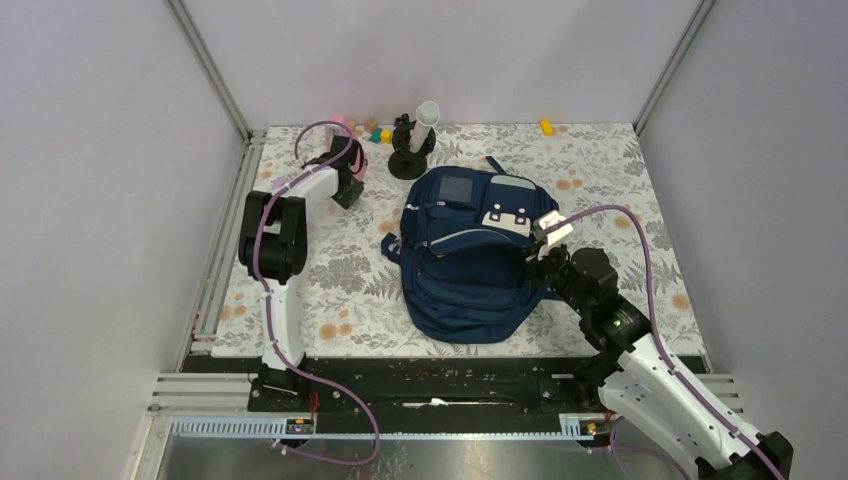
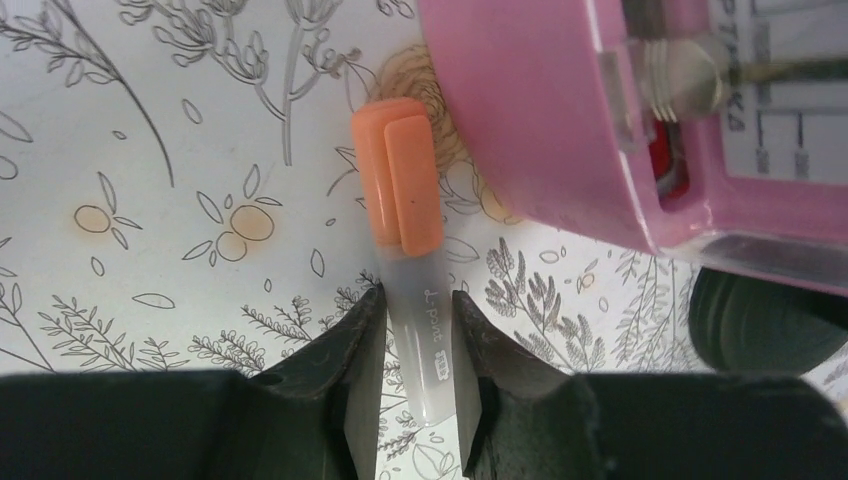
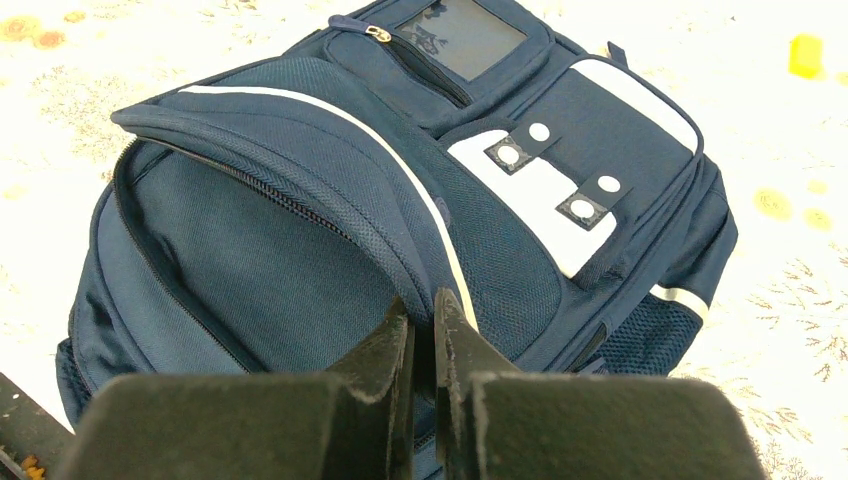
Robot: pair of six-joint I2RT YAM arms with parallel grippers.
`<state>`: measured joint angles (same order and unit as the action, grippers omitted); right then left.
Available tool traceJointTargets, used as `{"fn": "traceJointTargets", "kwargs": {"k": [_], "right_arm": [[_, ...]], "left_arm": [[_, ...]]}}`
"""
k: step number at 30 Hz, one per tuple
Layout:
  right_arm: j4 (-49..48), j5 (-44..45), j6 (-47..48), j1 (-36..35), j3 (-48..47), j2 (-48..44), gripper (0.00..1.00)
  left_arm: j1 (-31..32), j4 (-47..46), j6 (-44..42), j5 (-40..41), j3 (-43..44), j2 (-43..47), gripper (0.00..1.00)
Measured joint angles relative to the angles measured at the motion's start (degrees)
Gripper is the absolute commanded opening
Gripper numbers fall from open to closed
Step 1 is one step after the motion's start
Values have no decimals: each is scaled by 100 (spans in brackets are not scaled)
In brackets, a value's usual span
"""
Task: Pack the student bag
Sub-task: Pick up the stationery from the center of the board.
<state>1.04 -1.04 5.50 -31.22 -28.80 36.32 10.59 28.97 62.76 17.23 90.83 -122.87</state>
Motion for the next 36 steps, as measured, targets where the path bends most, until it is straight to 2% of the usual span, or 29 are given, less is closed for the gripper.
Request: {"fn": "traceJointTargets", "kwargs": {"k": [12, 15, 25, 33, 36], "right_arm": [[4, -9, -13, 0, 39, -138, 0], [11, -9, -26, 0, 39, -153, 0], [52, -9, -44, 0, 46, -264, 0], [173, -9, -42, 0, 46, -376, 0], [219, -9, -42, 0, 46, -402, 0]], "left_arm": [[157, 94, -1246, -560, -44, 98, 22], [249, 87, -1449, -568, -417, 369, 23], [960, -299, -1759, -636, -2533, 1882, 24], [1161, -903, -1797, -861, -3648, 2621, 43], [1163, -938, -1834, -894, -3755, 2721, 45]]}}
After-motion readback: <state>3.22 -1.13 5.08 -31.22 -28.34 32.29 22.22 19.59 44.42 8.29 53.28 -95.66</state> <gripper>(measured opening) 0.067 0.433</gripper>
